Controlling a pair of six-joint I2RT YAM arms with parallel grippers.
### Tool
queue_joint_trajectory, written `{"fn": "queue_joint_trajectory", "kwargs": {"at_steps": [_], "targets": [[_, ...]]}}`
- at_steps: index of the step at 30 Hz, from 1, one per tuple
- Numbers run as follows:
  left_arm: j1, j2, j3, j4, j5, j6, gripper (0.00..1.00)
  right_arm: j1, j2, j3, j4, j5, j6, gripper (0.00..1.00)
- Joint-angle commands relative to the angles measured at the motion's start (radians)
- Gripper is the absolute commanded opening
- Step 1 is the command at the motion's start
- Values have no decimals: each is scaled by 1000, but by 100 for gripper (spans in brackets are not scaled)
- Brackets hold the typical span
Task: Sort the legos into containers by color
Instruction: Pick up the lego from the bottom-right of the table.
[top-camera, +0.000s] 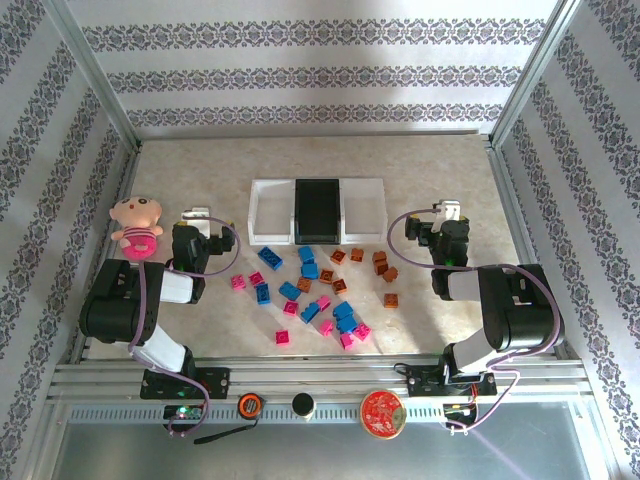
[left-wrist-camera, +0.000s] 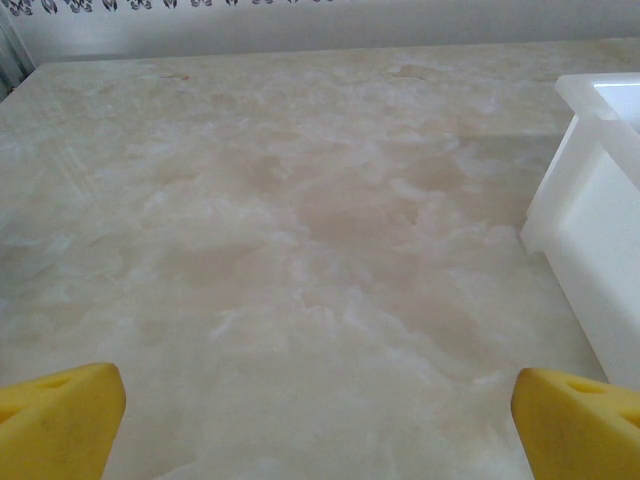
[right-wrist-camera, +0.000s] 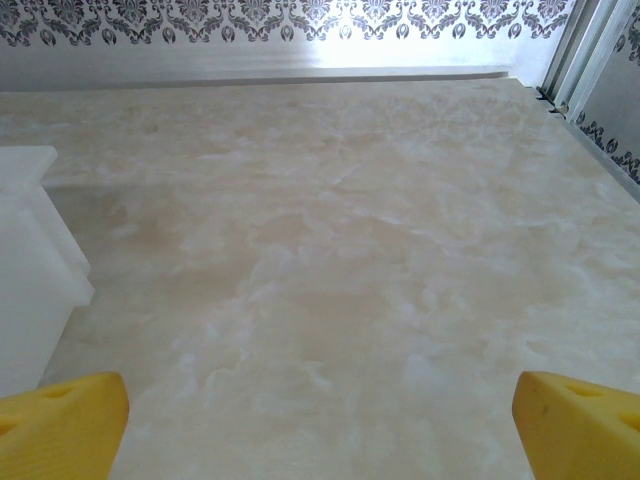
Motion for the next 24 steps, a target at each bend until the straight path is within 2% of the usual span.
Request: {"fn": "queue_joint_trajectory", "kwargs": {"at_steps": [1,24], "targets": [[3,3,10,13,10,20,100,-7,-4,-3,34,-12,-8,98],[5,4,13,8,10,17,99,-9,-2,-1,34,-13,-6,98]]}}
